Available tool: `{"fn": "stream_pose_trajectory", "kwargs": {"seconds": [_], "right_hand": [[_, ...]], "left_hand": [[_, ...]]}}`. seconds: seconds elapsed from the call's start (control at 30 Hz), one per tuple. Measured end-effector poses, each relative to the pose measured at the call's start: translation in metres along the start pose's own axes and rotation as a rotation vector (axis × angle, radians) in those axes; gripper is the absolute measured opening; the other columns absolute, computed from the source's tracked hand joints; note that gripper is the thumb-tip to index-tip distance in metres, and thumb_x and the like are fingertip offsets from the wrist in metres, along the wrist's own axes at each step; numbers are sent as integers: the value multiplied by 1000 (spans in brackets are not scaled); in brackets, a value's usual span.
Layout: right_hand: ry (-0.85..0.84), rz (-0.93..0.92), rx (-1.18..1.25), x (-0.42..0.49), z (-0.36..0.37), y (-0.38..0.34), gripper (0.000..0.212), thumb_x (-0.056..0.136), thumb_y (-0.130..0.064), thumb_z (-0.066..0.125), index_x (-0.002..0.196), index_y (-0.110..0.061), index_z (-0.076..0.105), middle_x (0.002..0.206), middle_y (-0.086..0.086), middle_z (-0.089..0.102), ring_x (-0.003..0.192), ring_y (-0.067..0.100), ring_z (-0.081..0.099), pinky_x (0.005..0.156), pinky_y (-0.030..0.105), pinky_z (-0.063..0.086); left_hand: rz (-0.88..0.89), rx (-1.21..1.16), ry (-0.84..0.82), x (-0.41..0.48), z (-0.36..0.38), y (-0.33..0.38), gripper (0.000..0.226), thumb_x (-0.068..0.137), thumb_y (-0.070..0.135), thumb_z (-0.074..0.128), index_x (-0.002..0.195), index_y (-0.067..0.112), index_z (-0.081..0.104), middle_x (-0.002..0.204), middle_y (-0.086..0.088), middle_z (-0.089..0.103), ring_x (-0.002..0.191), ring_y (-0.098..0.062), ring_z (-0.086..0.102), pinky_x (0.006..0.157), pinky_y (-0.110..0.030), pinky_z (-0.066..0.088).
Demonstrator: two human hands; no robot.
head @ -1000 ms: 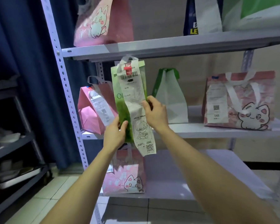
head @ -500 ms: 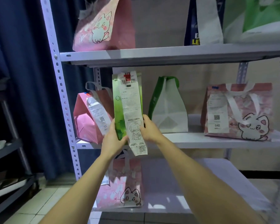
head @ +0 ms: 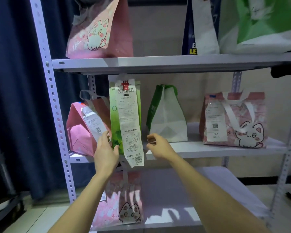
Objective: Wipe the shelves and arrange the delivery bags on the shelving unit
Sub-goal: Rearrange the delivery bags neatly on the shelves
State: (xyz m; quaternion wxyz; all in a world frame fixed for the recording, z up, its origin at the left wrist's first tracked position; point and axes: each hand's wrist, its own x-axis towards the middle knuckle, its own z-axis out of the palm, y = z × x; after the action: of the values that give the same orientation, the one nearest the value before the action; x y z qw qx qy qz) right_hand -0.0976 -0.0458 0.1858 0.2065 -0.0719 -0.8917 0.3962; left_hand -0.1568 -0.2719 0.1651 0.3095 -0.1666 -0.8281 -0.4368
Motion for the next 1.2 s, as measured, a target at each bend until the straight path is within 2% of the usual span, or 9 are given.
{"fn": "stream_pose_trajectory", "kwargs": {"seconds": [0.13,0.3,0.47,0.57,0.63,0.77,0.83,1.03,1.2], "right_hand": [[27,-7,31,-3,-21,-4,36,100,-19,61,136,-19,62,126,-5,68,112,15,65,98,42,59],[91,-20,8,-9,-59,-11,33,101,-20,59,134,-21,62,123,-4,69,112,17,65,92,34,57],[132,27,5,-15,-96,-9,31,101,-19,60,132,-20,63,122,-2,70,109,18,66,97,38,58],[139,95,-8,-15,-120,-11,31,100,-17,61,131,-20,65,121,-2,71,104,17,68,94,35,58],[113,164,-18,-14,-140,-19,33,100,-16,60,132,-18,65,121,-1,71,103,18,68,92,32,57],[76,259,12,-11,-185,-52,31,101,-21,58,132,-19,63,117,0,71,93,19,68,84,31,57],[70,285,-2,-9,-205,-73,32,102,-23,55,133,-19,63,118,2,71,92,18,67,81,28,54],[-23,383,-70,-15,-226,-124,31,102,-19,56,130,-14,67,123,5,71,108,25,69,90,27,53],[-102,439,-90,-18,-228,-137,27,99,-18,59,124,-15,70,119,5,73,105,27,71,97,39,58]], "left_hand": [[106,-42,120,1,-15,23,47,98,11,70,142,20,55,128,1,64,106,-13,64,89,-44,61],[252,-122,17,14,-17,66,30,99,16,69,125,28,61,109,11,66,92,-5,68,79,-42,65],[282,-217,-94,29,-9,119,24,100,15,67,119,29,66,105,13,70,91,-2,68,78,-37,63],[295,-262,-177,39,-6,154,25,99,12,70,118,28,67,101,17,68,88,-1,66,76,-23,57],[279,-251,-258,50,-7,177,27,98,11,71,120,27,67,100,19,68,88,2,66,76,-14,51],[229,-233,-397,82,-26,220,31,98,14,72,125,27,67,104,15,71,93,-1,68,84,-29,60],[209,-224,-448,100,-39,242,29,98,14,72,124,28,68,104,16,72,93,-2,68,84,-28,60],[78,-132,-638,127,-70,270,24,99,16,70,121,24,69,99,12,72,89,-2,67,80,-26,57],[-70,-46,-763,122,-86,258,19,100,15,68,118,20,68,96,12,70,84,-2,65,78,-27,56]]}}
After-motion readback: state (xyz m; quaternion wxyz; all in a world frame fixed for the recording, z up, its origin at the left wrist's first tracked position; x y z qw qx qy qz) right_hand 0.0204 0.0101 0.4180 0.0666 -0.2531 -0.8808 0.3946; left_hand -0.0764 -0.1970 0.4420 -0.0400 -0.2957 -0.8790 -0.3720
